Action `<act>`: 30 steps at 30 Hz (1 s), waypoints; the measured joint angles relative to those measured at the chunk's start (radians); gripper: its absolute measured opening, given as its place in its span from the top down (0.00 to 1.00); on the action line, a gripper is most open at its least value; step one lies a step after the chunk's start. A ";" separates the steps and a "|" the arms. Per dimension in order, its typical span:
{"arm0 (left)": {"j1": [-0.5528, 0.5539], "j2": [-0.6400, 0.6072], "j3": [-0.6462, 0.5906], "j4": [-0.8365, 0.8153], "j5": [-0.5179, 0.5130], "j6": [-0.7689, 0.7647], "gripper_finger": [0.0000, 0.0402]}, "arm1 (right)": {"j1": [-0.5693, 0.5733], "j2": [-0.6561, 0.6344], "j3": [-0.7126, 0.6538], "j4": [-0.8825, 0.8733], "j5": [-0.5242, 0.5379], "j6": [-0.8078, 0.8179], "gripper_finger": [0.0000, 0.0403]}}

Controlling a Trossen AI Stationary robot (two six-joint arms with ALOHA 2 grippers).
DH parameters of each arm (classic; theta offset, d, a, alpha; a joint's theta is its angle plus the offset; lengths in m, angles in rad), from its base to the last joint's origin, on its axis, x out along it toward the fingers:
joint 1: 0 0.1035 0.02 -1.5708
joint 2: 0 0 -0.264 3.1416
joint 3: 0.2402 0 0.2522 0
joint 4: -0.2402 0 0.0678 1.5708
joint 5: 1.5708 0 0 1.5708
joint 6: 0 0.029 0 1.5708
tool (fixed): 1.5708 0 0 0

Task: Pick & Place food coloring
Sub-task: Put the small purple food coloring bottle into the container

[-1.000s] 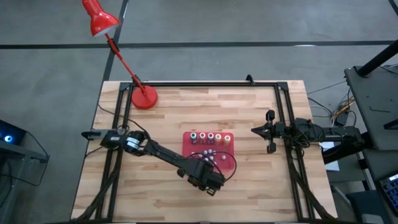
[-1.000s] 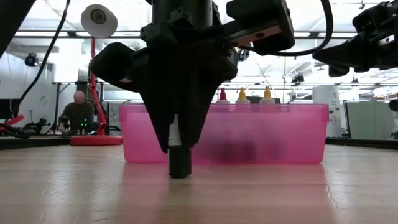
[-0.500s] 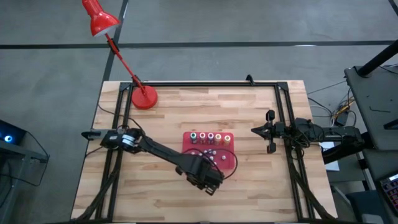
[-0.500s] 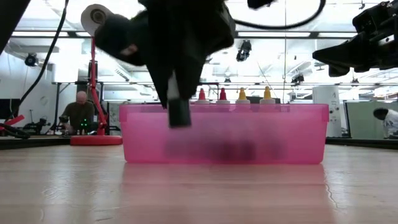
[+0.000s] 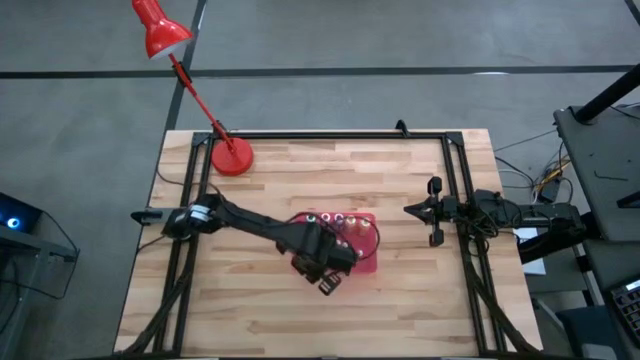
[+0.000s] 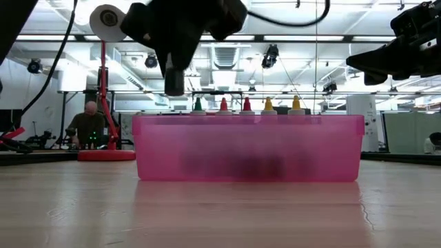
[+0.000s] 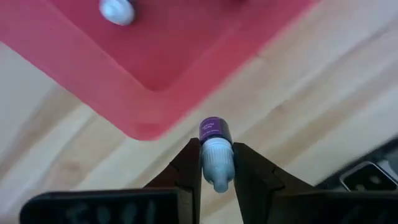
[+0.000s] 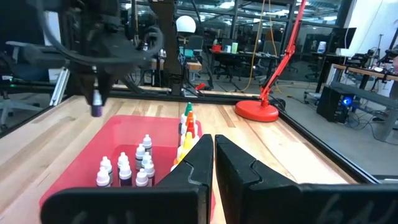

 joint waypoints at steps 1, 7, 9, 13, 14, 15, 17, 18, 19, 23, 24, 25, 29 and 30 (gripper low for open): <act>0.009 0.000 0.000 -0.011 -0.001 0.011 0.88 | 0.000 0.000 0.000 0.000 0.000 0.000 0.98; 0.049 0.000 -0.001 -0.016 -0.026 0.048 0.88 | 0.000 0.000 0.000 0.000 0.000 0.000 0.98; 0.059 0.000 -0.001 -0.019 -0.038 0.058 0.88 | 0.000 0.000 0.000 0.000 0.000 0.000 0.98; 0.070 0.000 -0.015 -0.018 -0.072 0.061 0.88 | 0.000 0.000 0.000 0.000 0.000 0.000 0.98; 0.071 0.000 -0.023 -0.021 -0.086 0.058 0.88 | 0.000 0.000 0.000 0.000 0.000 0.000 0.98; 0.072 0.000 -0.033 -0.023 -0.092 0.051 0.88 | 0.000 0.000 0.000 0.000 0.000 0.000 0.98; 0.072 0.000 -0.054 -0.021 -0.094 0.031 0.88 | 0.000 0.000 0.000 0.000 0.000 0.000 0.98; 0.072 0.000 -0.066 -0.018 -0.094 0.020 0.88 | 0.000 0.000 0.000 0.000 0.000 0.000 0.98; 0.073 0.000 -0.077 -0.016 -0.093 0.010 0.88 | 0.000 0.000 0.000 0.000 0.000 0.000 0.98; 0.074 0.000 -0.118 0.012 -0.093 -0.015 0.88 | 0.000 0.000 0.000 0.000 0.000 0.000 0.98; 0.074 0.000 -0.127 0.025 -0.093 -0.023 0.88 | 0.000 0.000 0.000 0.000 0.000 0.000 0.98; 0.074 0.000 -0.139 0.042 -0.093 -0.033 0.88 | 0.000 0.000 0.000 0.000 0.000 0.000 0.98; 0.075 0.000 -0.183 0.110 -0.093 -0.052 0.88 | 0.000 0.000 0.000 0.000 0.000 0.000 0.98; 0.075 0.000 -0.192 0.126 -0.093 -0.053 0.88 | 0.000 0.000 0.000 0.000 0.000 0.000 0.98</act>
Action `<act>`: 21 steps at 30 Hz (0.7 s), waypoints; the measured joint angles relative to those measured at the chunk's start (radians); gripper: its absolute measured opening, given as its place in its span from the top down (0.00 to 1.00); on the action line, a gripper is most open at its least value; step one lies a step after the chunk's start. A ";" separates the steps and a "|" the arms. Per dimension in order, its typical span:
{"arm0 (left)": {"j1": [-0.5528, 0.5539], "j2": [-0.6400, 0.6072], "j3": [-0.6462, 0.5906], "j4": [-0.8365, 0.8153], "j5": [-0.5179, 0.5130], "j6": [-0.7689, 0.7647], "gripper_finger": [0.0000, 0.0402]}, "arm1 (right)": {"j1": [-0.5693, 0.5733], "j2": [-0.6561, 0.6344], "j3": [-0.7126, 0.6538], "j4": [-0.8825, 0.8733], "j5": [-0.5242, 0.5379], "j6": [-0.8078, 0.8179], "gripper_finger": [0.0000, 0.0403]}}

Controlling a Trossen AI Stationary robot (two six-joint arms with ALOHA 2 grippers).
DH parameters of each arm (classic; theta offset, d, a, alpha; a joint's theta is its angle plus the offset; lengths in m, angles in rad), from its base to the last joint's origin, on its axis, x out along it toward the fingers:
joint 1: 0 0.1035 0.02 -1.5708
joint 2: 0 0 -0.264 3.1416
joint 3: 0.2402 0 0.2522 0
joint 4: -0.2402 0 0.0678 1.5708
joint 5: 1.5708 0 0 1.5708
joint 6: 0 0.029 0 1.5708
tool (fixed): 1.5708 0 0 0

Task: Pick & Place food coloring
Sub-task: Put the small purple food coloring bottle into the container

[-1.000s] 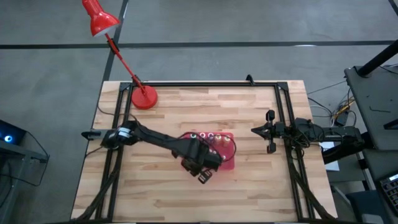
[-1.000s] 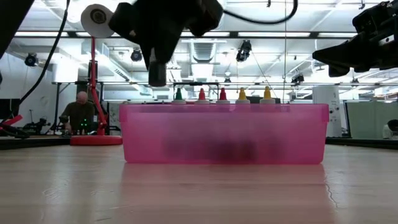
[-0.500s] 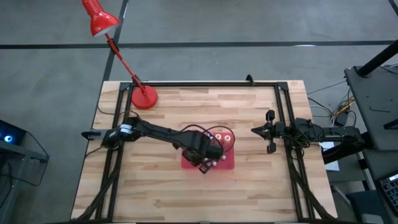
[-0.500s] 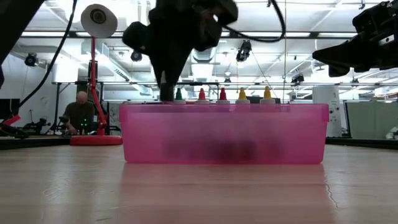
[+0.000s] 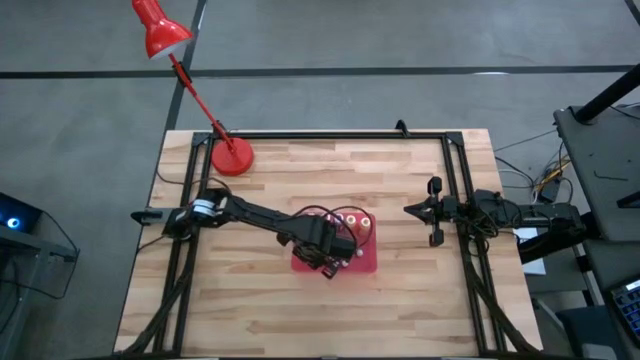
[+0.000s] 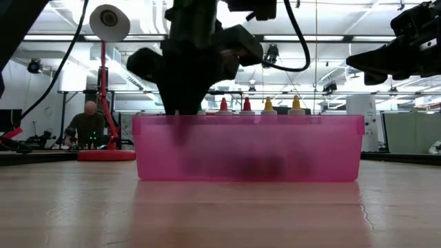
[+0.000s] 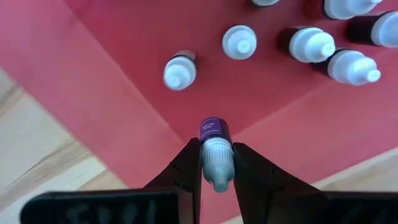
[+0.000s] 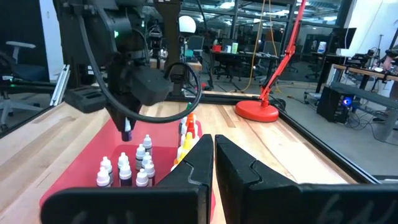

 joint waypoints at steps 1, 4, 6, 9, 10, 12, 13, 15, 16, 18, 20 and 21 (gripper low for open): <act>0.000 0.000 -0.011 0.015 0.000 0.000 0.88 | 0.000 0.000 0.000 0.000 0.000 0.000 0.98; 0.000 0.000 -0.039 0.050 0.012 -0.003 0.88 | 0.000 0.000 0.000 0.000 0.000 0.000 0.98; 0.000 0.000 -0.050 0.063 0.015 -0.006 0.88 | 0.000 0.000 0.000 0.000 0.000 0.000 0.98; 0.000 0.000 -0.058 0.067 0.016 -0.006 0.88 | 0.000 0.000 0.000 0.000 0.000 0.000 0.98; 0.000 0.000 -0.059 0.068 0.015 -0.004 0.88 | 0.000 0.000 0.000 0.000 0.000 0.000 0.98; 0.000 0.000 -0.063 0.079 0.013 0.005 0.88 | 0.000 0.000 0.000 0.000 0.000 0.000 0.98; 0.002 0.000 -0.067 0.087 0.010 0.006 0.88 | 0.000 0.000 0.000 0.000 0.000 0.000 0.98; 0.003 0.000 -0.077 0.096 0.007 0.006 0.88 | 0.000 0.000 0.000 0.000 0.000 0.000 0.98; 0.003 0.000 -0.083 0.105 0.007 0.006 0.88 | 0.000 0.000 0.000 0.000 0.000 0.000 0.98; 0.003 0.000 -0.099 0.139 0.007 0.006 0.88 | 0.000 0.000 0.000 0.000 0.000 0.000 0.98; 0.004 -0.001 -0.117 0.171 0.013 0.006 0.88 | 0.000 0.000 0.000 0.000 0.000 0.000 0.98; 0.004 -0.001 -0.123 0.182 0.015 0.006 0.88 | 0.000 0.000 0.000 0.000 0.000 0.000 0.98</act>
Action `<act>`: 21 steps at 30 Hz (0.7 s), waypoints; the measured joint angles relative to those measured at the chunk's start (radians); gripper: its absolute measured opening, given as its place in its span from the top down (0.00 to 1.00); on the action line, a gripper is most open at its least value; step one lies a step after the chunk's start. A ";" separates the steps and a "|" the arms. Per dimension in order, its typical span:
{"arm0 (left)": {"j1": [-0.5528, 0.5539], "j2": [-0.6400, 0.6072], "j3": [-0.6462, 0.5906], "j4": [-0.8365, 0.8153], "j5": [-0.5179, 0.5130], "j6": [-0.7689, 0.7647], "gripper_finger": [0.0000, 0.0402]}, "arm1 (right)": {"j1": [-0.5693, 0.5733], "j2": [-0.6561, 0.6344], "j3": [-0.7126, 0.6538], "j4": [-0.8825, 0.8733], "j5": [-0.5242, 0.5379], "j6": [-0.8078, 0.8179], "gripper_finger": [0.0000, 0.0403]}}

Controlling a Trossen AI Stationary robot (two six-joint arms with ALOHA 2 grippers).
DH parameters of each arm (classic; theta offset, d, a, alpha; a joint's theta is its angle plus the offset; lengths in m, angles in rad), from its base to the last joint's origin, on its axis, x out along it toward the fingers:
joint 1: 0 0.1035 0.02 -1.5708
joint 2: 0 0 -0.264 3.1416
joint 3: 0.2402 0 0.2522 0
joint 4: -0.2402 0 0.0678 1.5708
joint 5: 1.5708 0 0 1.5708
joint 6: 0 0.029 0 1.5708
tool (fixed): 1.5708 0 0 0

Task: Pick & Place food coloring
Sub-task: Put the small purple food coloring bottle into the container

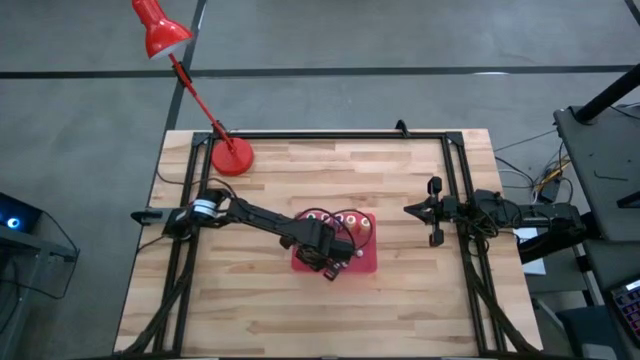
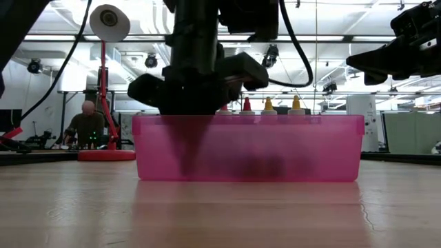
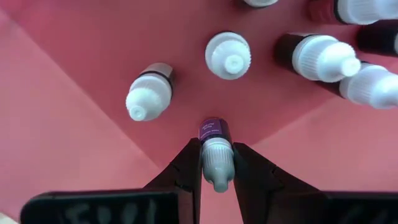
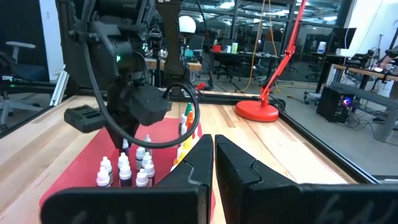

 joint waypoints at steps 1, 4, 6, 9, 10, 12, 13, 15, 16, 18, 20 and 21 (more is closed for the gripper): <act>0.000 0.000 -0.002 0.004 0.000 0.000 0.88 | 0.000 0.000 0.000 0.000 0.000 0.000 0.98; 0.000 0.000 -0.002 0.008 0.000 0.000 0.88 | 0.000 0.000 0.000 0.000 0.000 0.000 0.98; 0.000 0.000 -0.002 0.009 0.000 0.000 0.88 | 0.000 0.000 0.000 0.000 0.000 0.000 0.98; 0.000 0.000 -0.002 0.009 0.000 0.000 0.85 | 0.000 0.000 0.000 0.000 0.000 0.000 0.98; 0.000 0.000 -0.002 0.009 0.000 0.000 0.85 | 0.000 0.000 0.000 0.000 0.000 0.000 0.98; 0.000 0.000 -0.002 0.009 0.000 0.002 0.84 | 0.000 0.000 0.000 0.000 0.000 0.000 0.98; 0.000 0.000 -0.002 0.009 0.000 0.003 0.83 | 0.000 0.000 0.000 0.000 0.000 0.000 0.98; 0.000 0.000 -0.002 0.010 0.000 0.004 0.83 | 0.000 0.000 0.000 0.000 0.000 0.000 0.98; 0.000 0.000 -0.002 0.010 0.000 0.004 0.83 | 0.000 0.000 0.000 0.000 0.000 0.000 0.98; 0.000 0.000 -0.004 0.012 0.000 0.003 0.83 | 0.000 0.000 0.000 0.000 0.000 0.000 0.98; 0.000 0.000 -0.006 0.016 0.000 0.002 0.83 | 0.000 0.000 0.000 0.000 0.000 0.000 0.98; 0.000 0.000 -0.007 0.018 -0.001 0.000 0.83 | 0.000 0.000 0.000 0.000 0.000 0.000 0.98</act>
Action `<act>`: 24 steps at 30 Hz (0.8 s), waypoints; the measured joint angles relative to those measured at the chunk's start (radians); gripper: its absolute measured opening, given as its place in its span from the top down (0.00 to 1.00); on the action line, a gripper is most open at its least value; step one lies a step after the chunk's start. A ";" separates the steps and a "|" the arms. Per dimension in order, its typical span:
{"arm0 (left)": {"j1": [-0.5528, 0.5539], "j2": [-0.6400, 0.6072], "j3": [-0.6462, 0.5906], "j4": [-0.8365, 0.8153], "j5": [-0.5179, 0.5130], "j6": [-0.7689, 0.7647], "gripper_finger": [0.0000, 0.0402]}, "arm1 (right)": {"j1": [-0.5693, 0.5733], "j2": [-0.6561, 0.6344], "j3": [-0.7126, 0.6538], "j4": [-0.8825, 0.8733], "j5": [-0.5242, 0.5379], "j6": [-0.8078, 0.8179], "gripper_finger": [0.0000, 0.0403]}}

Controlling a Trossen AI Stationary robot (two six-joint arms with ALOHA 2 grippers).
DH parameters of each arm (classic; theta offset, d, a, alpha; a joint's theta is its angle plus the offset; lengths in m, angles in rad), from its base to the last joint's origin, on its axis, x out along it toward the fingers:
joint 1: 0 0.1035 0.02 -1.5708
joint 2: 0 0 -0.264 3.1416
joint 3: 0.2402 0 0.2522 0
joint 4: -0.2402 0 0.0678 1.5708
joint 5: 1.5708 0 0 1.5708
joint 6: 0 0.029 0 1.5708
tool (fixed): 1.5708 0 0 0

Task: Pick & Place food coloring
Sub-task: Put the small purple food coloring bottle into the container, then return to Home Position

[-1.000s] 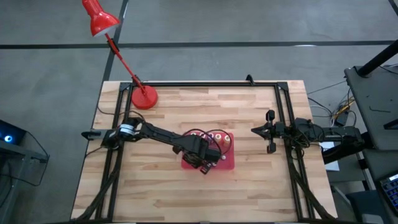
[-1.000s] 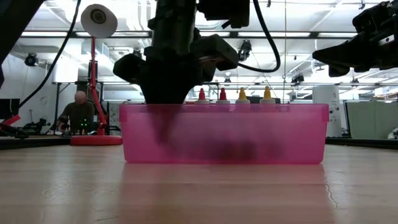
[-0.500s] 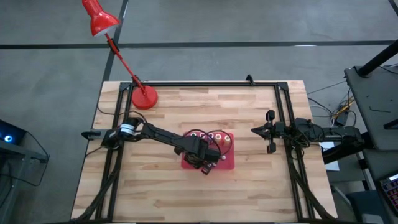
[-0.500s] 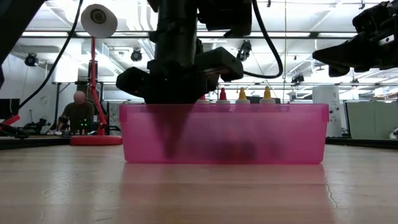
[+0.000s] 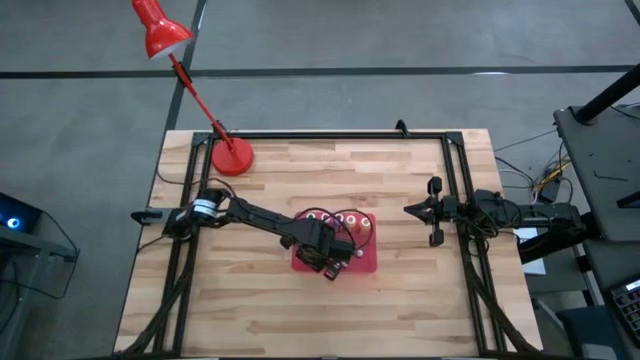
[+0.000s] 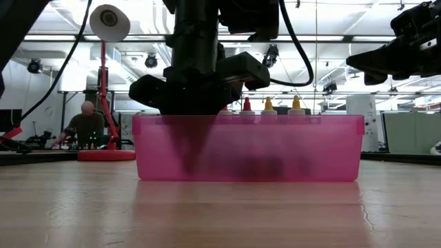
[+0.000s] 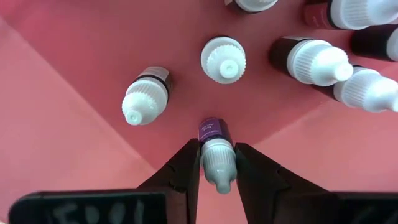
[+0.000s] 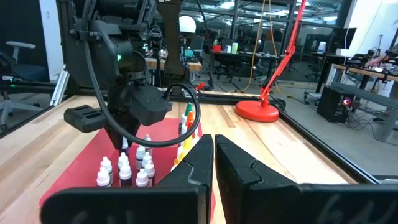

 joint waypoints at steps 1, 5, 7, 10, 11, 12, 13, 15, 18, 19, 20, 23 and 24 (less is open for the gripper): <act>0.000 0.000 -0.002 0.001 0.000 0.000 0.83 | 0.000 0.000 0.000 0.000 0.000 0.000 0.98; 0.001 0.000 -0.007 0.014 0.000 -0.001 0.81 | 0.000 0.000 0.000 0.000 0.000 0.000 0.98; 0.001 0.000 -0.007 0.018 -0.001 -0.002 0.80 | 0.000 0.000 0.000 0.000 0.000 0.000 0.98; 0.001 0.000 -0.007 0.028 -0.002 -0.002 0.76 | 0.000 0.000 0.000 0.000 0.000 0.000 0.98; 0.001 0.000 -0.007 0.027 -0.002 -0.002 0.74 | 0.000 0.000 0.000 0.000 0.000 0.000 0.98; 0.001 0.000 -0.007 0.027 -0.002 -0.002 0.73 | 0.000 0.000 0.000 0.000 0.000 0.000 0.98; 0.001 0.000 -0.007 0.027 -0.002 -0.002 0.71 | 0.000 0.000 0.000 0.000 0.000 0.000 0.98; 0.001 0.000 -0.007 0.027 0.000 0.000 0.69 | 0.000 0.000 0.000 0.000 0.000 0.000 0.98; 0.001 0.000 -0.007 0.027 0.017 0.000 0.67 | 0.000 0.000 0.000 0.000 0.000 0.000 0.98; 0.001 0.000 -0.006 0.026 0.023 0.000 0.67 | 0.000 0.000 0.000 0.000 0.000 0.000 0.98; 0.001 0.000 -0.006 0.026 0.026 0.001 0.67 | 0.000 0.000 0.000 0.000 0.000 0.000 0.98; 0.001 -0.011 -0.006 0.026 0.034 0.003 0.67 | 0.000 0.000 0.000 0.000 0.000 0.000 0.98; 0.001 -0.018 -0.006 0.021 0.037 0.003 0.67 | 0.000 0.000 0.000 0.000 0.000 0.000 0.98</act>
